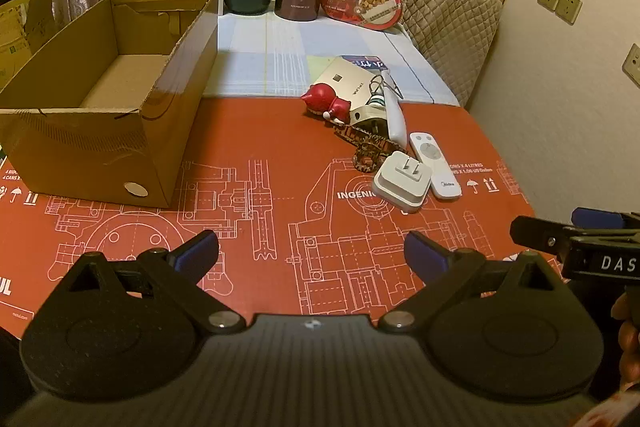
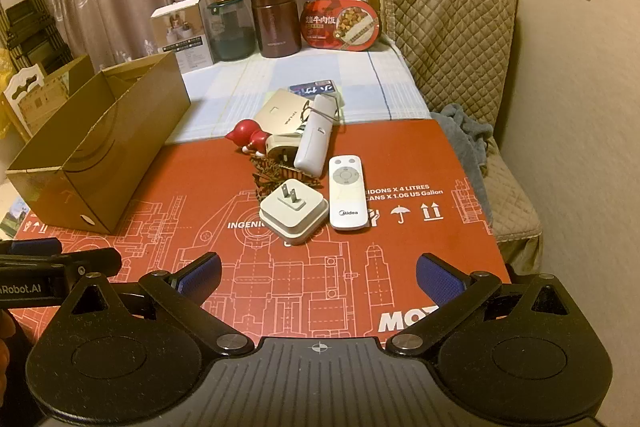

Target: Organize rigid objects

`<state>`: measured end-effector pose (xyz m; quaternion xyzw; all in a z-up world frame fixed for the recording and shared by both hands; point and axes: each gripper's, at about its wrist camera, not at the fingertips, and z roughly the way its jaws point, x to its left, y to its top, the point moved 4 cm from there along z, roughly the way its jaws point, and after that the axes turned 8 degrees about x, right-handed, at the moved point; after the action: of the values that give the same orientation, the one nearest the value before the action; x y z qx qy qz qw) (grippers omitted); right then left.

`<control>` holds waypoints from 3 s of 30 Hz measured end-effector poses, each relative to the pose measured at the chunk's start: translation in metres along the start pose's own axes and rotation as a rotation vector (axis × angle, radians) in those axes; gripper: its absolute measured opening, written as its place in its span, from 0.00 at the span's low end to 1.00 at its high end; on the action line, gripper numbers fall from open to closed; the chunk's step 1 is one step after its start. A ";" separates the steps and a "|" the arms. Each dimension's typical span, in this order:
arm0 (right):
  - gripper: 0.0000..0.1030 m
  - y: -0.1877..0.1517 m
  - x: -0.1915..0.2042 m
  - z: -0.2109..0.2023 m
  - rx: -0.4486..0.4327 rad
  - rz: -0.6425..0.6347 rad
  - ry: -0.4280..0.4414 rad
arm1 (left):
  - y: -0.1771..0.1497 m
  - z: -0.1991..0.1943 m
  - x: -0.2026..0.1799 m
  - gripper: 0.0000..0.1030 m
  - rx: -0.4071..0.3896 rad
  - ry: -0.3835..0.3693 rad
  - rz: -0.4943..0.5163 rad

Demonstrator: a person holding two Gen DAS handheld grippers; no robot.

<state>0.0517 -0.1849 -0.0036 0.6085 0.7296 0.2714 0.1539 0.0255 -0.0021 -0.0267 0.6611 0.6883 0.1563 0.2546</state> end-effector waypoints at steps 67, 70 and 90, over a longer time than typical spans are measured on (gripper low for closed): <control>0.98 0.009 -0.019 0.001 -0.011 0.002 -0.030 | 0.015 0.006 -0.012 0.92 -0.001 -0.078 0.049; 0.97 0.013 -0.024 0.006 -0.018 0.018 -0.034 | 0.021 0.012 -0.017 0.92 -0.013 -0.090 0.073; 0.78 0.049 -0.073 0.080 0.001 0.059 -0.064 | 0.044 0.134 -0.071 0.81 0.047 -0.214 0.279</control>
<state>0.1508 -0.2334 -0.0475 0.6381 0.7063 0.2558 0.1690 0.1366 -0.0856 -0.1020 0.7689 0.5623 0.1027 0.2865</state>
